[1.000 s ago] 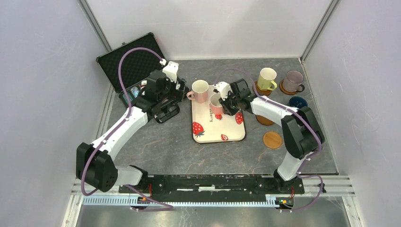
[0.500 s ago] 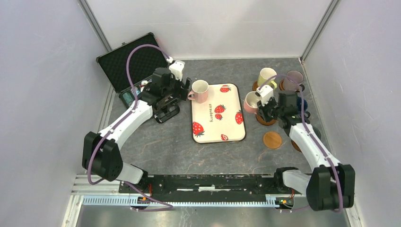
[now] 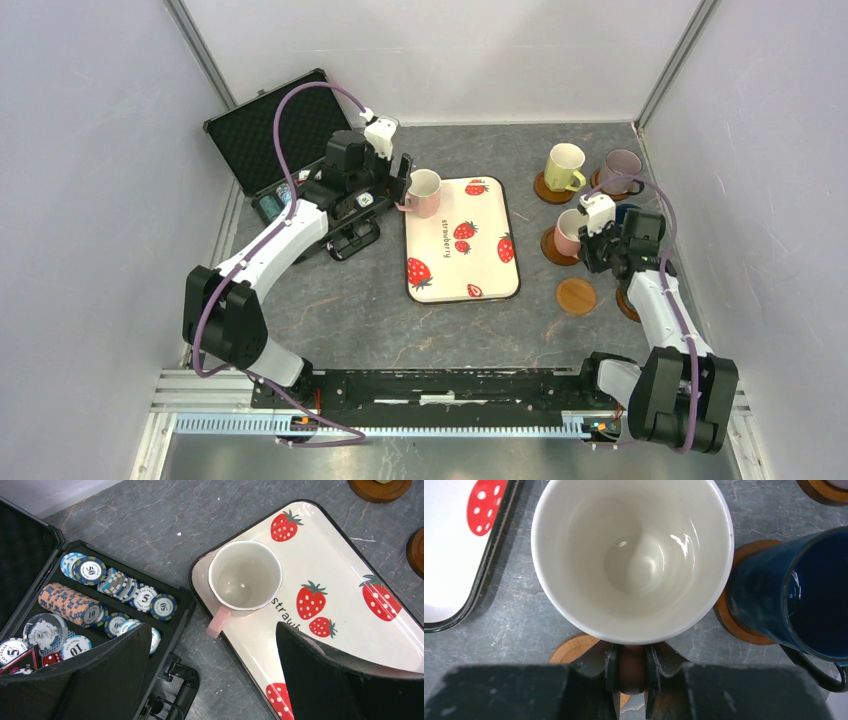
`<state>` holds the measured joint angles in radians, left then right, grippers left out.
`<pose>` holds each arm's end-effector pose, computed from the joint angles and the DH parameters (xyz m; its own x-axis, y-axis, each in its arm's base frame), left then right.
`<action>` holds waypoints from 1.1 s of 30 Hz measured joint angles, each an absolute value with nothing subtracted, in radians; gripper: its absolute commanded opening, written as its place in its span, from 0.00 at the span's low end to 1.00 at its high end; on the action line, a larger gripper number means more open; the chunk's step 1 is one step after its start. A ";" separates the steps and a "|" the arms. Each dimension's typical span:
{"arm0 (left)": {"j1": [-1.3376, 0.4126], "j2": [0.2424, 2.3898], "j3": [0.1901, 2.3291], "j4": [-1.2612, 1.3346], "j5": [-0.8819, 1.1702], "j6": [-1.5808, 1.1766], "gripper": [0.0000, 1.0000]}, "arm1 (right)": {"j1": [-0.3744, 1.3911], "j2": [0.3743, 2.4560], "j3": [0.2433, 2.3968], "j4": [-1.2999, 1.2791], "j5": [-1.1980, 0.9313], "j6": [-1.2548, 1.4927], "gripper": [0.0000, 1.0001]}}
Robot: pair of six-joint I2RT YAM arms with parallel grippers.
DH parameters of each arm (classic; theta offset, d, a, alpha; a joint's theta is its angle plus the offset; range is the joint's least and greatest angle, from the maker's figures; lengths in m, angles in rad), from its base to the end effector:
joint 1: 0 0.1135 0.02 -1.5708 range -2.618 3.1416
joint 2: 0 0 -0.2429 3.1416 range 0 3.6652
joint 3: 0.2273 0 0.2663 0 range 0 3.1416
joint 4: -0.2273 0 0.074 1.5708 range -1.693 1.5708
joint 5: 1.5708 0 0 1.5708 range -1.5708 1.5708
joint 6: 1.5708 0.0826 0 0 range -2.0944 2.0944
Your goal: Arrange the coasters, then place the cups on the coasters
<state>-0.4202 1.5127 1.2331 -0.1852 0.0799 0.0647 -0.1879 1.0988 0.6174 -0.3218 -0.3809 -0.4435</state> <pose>0.3731 -0.1739 0.2720 -0.3779 0.2394 -0.8944 0.4973 0.8673 0.0221 0.2729 -0.0206 0.1545 -0.6041 -0.2906 -0.7420 -0.3758 0.9250 -0.0563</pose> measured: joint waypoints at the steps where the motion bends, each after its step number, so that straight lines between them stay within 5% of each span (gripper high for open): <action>1: -0.420 1.513 1.234 -0.186 0.081 0.065 1.00 | -0.194 1.102 0.617 -0.318 -0.381 -0.443 0.00; 24: -0.420 1.513 1.234 -0.186 0.080 0.065 1.00 | -0.210 1.214 0.617 -0.237 -0.396 -0.420 0.00; 33: -0.420 1.513 1.234 -0.186 0.080 0.065 1.00 | -0.210 1.223 0.617 -0.233 -0.402 -0.416 0.36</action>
<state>-0.4202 1.5127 1.2343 -0.1856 0.0799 0.0647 -0.2104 1.2232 0.6174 -0.2333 -0.4023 -0.4164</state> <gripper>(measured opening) 0.996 0.266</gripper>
